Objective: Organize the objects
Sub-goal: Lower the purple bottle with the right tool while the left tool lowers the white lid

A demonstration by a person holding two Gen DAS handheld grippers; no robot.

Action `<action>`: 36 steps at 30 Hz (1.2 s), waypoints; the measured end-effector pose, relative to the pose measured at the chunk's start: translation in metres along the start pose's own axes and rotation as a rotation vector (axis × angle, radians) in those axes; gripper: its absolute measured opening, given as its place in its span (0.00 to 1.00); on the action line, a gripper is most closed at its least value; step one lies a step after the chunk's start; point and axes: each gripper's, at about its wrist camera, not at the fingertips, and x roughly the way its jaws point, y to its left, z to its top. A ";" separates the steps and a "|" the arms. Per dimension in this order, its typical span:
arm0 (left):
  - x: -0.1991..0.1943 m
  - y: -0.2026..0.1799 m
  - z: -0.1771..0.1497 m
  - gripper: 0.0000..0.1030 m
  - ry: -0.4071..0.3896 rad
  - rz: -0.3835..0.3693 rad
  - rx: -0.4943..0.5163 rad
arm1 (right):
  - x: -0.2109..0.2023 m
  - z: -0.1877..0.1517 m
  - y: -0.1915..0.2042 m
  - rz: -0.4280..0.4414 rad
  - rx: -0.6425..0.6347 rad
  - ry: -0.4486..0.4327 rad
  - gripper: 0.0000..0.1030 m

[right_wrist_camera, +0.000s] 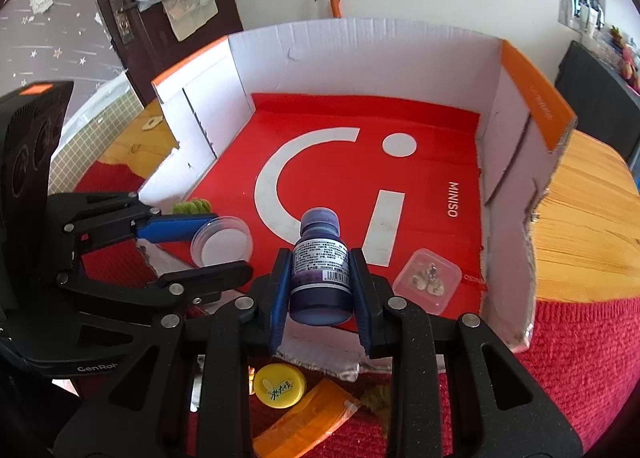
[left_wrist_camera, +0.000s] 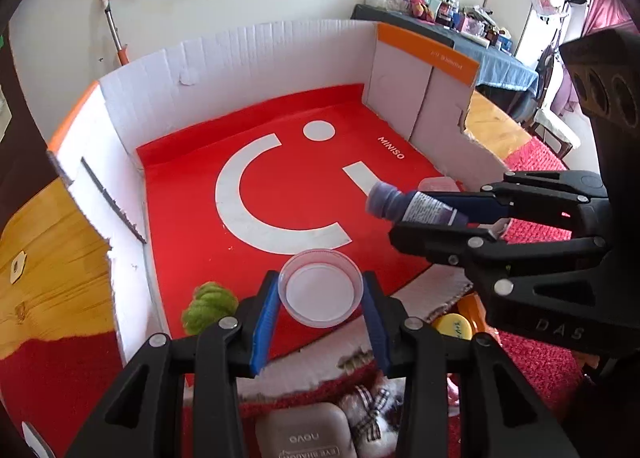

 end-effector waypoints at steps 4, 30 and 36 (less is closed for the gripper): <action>0.006 0.002 0.001 0.41 0.016 -0.008 0.004 | 0.009 -0.001 -0.001 0.002 -0.005 0.029 0.26; 0.023 0.006 0.006 0.41 0.050 -0.027 0.050 | 0.022 -0.001 -0.004 0.012 -0.063 0.068 0.26; 0.022 0.006 0.005 0.42 0.049 -0.027 0.053 | 0.021 -0.003 -0.005 0.015 -0.075 0.068 0.26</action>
